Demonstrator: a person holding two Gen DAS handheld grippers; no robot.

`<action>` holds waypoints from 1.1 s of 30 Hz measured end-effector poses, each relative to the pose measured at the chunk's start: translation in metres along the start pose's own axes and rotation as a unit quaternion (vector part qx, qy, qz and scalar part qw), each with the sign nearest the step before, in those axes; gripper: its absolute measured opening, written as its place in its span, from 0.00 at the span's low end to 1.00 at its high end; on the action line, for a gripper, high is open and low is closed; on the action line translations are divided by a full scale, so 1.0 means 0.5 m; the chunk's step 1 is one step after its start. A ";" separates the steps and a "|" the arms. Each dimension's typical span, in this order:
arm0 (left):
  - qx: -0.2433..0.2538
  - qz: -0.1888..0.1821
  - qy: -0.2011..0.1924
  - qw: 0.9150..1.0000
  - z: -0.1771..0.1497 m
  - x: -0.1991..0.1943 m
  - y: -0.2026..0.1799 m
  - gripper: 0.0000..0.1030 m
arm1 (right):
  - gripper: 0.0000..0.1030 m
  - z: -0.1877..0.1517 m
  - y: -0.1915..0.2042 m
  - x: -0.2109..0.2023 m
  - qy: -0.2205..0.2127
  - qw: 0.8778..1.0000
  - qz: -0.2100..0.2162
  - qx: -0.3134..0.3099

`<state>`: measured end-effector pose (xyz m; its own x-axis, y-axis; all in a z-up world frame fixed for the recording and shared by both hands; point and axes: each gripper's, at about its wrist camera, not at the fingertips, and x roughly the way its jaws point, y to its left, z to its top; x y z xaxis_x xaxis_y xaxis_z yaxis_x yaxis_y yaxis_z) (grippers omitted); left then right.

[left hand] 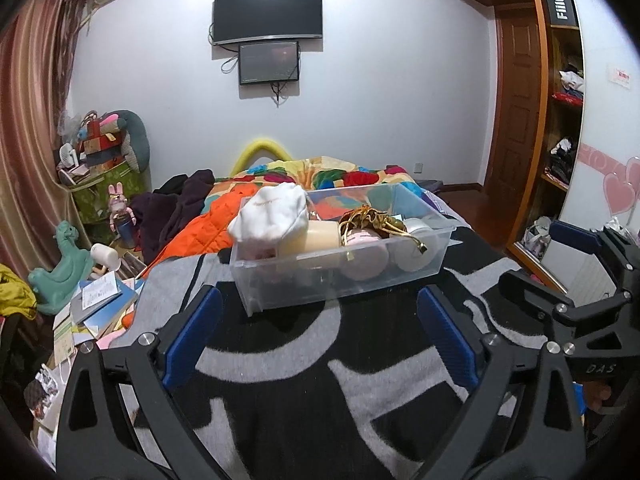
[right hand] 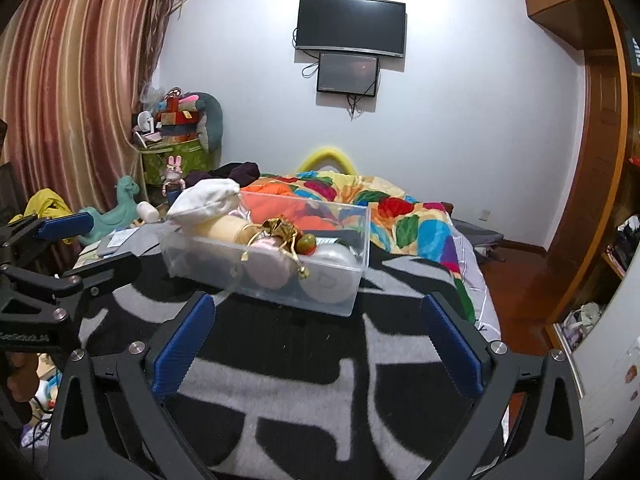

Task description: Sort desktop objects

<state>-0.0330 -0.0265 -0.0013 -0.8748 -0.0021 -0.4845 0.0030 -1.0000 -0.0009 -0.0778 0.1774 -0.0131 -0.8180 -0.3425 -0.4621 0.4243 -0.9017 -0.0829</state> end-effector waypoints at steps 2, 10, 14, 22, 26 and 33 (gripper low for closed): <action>-0.012 -0.006 0.001 1.000 -0.013 -0.001 0.002 0.97 | 0.99 -0.017 -0.004 0.002 0.005 1.000 -0.007 0.005; -0.005 0.005 -0.007 1.000 -0.060 0.008 -0.007 0.98 | 0.99 -0.056 -0.009 0.021 0.037 0.999 -0.028 0.008; -0.008 0.001 0.008 1.000 -0.074 0.021 -0.010 0.98 | 0.99 -0.065 -0.009 0.016 0.040 0.999 -0.003 0.019; -0.001 0.001 0.012 1.000 -0.086 0.024 -0.033 0.98 | 0.99 -0.065 -0.009 0.002 0.032 0.999 -0.011 0.018; -0.005 0.001 0.008 1.000 -0.083 0.016 -0.035 0.98 | 0.99 -0.066 -0.012 -0.005 0.030 0.999 -0.019 0.020; -0.015 -0.010 -0.009 1.000 -0.076 -0.001 -0.030 0.98 | 0.99 -0.062 -0.013 -0.015 0.023 0.999 -0.012 0.022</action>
<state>-0.0144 -0.0114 -0.0344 -0.8830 0.0167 -0.4691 0.0007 -0.9993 -0.0369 -0.0625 0.1943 -0.0366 -0.8087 -0.3080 -0.5012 0.3856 -0.9210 -0.0563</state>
